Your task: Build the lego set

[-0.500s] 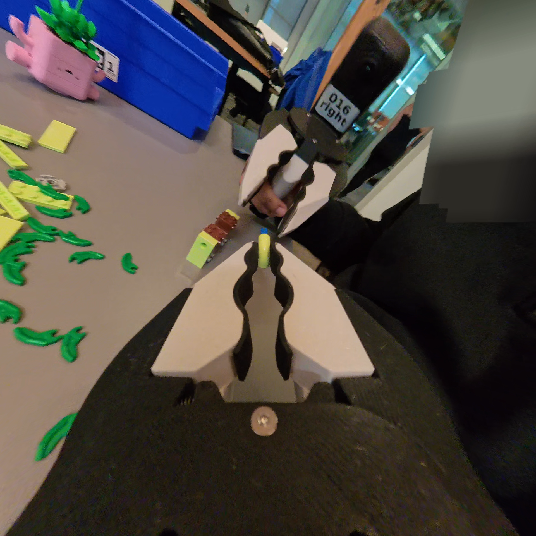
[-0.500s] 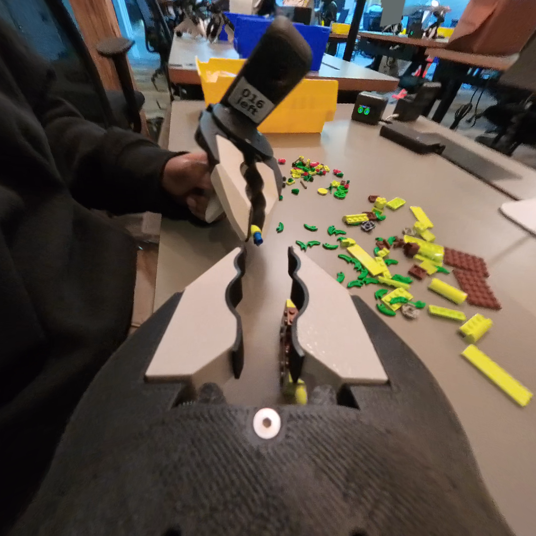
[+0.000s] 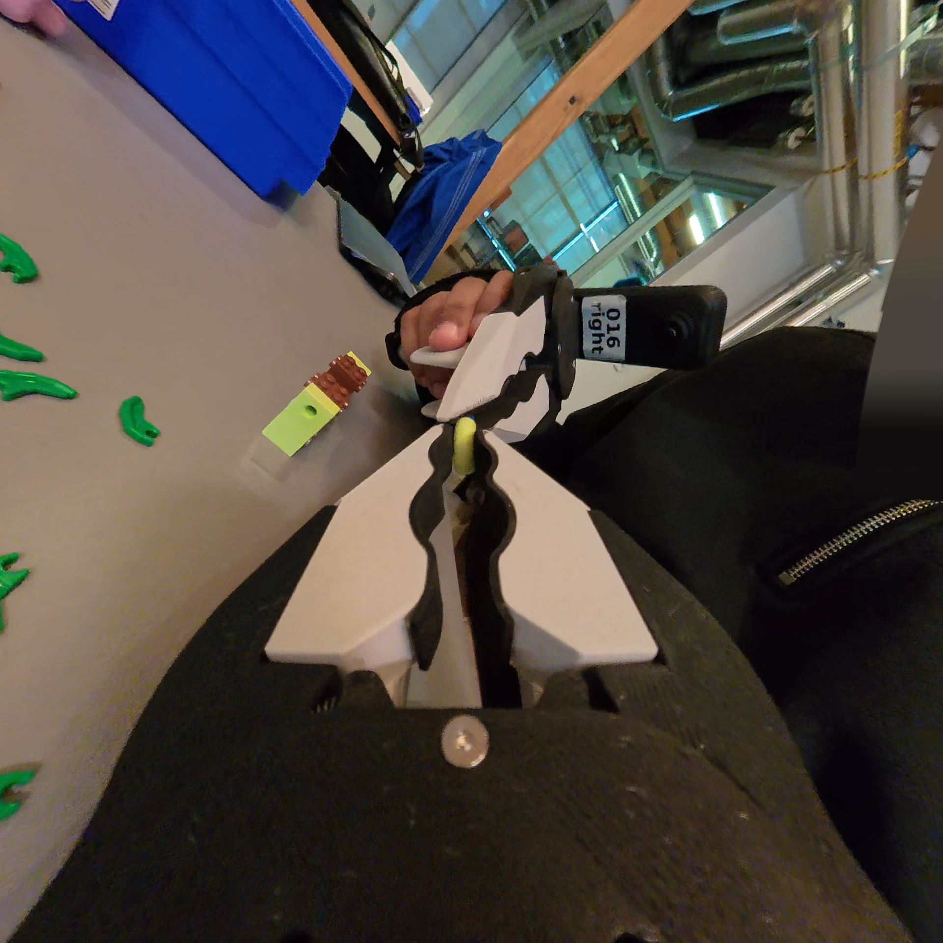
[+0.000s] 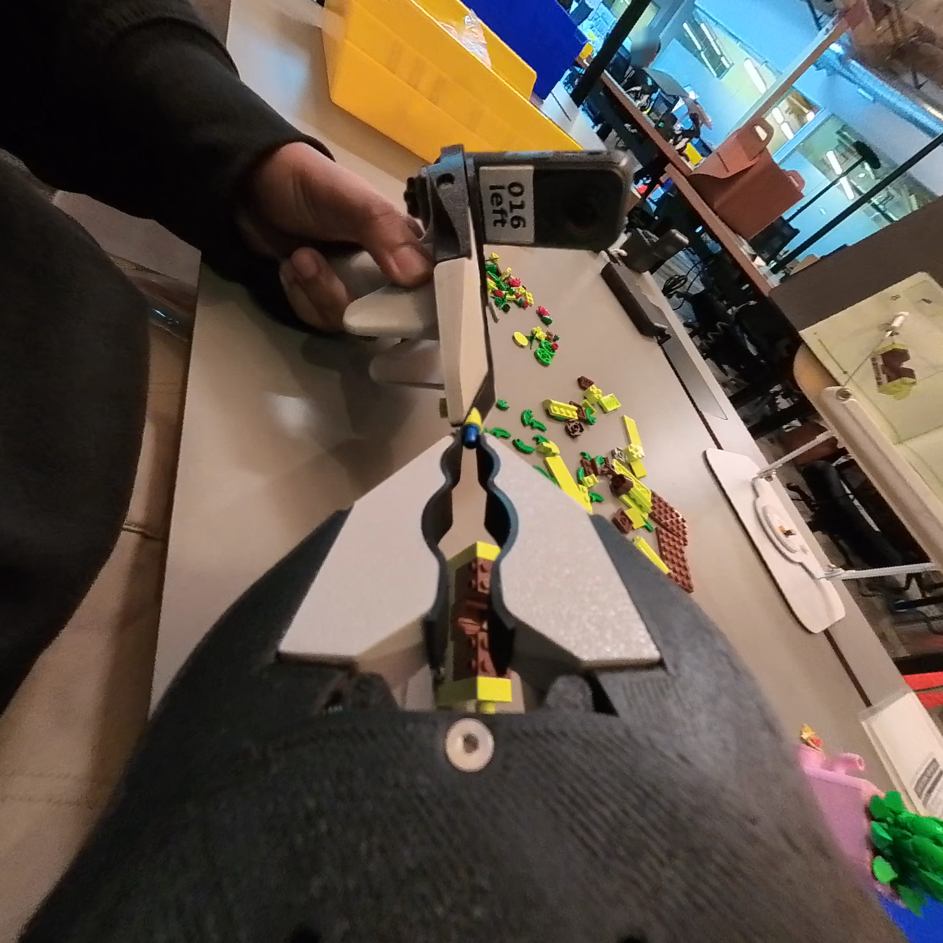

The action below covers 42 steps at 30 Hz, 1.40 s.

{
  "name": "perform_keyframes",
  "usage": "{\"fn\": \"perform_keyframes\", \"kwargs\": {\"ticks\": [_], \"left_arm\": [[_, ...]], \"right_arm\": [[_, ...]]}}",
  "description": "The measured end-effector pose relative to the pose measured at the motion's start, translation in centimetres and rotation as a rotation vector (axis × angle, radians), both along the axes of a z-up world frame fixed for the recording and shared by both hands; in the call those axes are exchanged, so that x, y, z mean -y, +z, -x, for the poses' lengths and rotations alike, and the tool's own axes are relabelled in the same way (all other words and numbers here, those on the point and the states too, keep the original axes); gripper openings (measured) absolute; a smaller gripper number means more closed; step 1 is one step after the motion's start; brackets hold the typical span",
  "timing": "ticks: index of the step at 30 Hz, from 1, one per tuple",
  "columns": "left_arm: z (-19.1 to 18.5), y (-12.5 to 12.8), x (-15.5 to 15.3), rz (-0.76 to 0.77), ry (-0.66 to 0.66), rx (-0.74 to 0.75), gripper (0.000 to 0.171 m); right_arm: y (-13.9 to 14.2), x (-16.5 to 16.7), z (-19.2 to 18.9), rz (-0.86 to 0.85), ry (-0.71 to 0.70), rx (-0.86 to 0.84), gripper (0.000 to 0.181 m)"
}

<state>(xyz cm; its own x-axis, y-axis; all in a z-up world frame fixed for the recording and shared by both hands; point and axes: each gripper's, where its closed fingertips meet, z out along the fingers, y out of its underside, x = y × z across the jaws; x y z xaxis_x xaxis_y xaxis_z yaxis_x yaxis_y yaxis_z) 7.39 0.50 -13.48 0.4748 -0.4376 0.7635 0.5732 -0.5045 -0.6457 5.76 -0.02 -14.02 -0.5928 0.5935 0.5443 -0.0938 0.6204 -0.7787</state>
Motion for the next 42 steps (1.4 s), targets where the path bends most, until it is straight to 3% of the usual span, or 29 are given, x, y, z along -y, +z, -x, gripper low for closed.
{"fn": "perform_keyframes", "kwargs": {"ticks": [7, 10, 26, 32, 38, 42], "left_arm": [[0.4, 0.5, -0.2, -0.023, 0.031, 0.056, 0.013], [0.5, 0.5, -0.3, -0.017, 0.04, 0.069, 0.006], [0.8, 0.7, -0.4, -0.011, 0.046, 0.113, 0.006], [1.9, 0.9, -0.3, -0.041, 0.111, 0.052, 0.006], [2.3, 0.4, -0.5, -0.051, 0.181, -0.162, 0.006], [2.2, 0.5, -0.5, -0.071, 0.188, -0.206, 0.006]], "right_arm": [[0.2, -0.3, 0.4, -0.023, -0.033, -0.033, 0.003], [0.4, -0.2, 0.4, -0.023, -0.033, -0.042, 0.003], [0.5, -0.3, 0.5, -0.083, -0.053, -0.093, 0.003], [0.0, -3.4, 0.8, 0.144, -0.116, 0.099, 0.039], [-4.0, -4.4, 0.4, 0.335, -0.102, 0.523, 0.024], [-4.1, -4.7, 0.7, 0.343, -0.108, 0.532, 0.018]]}}
